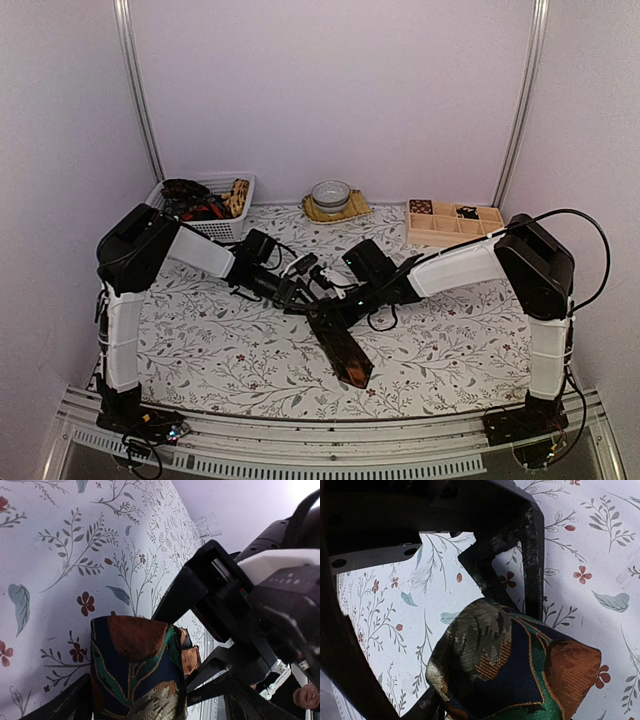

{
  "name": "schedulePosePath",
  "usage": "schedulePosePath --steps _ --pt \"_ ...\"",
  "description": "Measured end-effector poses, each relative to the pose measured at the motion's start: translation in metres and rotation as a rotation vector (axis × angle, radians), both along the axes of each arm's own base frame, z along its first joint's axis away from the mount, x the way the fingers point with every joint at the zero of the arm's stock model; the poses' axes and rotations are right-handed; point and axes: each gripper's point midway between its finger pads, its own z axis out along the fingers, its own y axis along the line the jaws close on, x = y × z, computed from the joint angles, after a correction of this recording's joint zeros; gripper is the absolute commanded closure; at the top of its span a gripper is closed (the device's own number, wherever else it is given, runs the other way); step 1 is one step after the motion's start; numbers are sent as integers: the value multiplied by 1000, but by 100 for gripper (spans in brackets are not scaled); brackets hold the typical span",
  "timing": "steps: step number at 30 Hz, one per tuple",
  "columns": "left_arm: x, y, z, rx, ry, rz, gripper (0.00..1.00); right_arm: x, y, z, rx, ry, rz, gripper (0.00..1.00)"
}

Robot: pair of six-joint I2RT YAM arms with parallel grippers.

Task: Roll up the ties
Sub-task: Roll the tie at the center of the board.

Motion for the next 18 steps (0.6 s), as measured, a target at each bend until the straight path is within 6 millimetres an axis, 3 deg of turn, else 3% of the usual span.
schedulePosePath --steps 16,18 --pt "-2 -4 -12 10 24 -31 41 -2 -1 -2 -4 7 6 50" --pt "-1 -4 -14 15 21 -29 50 -2 -1 -2 -4 6 7 50"
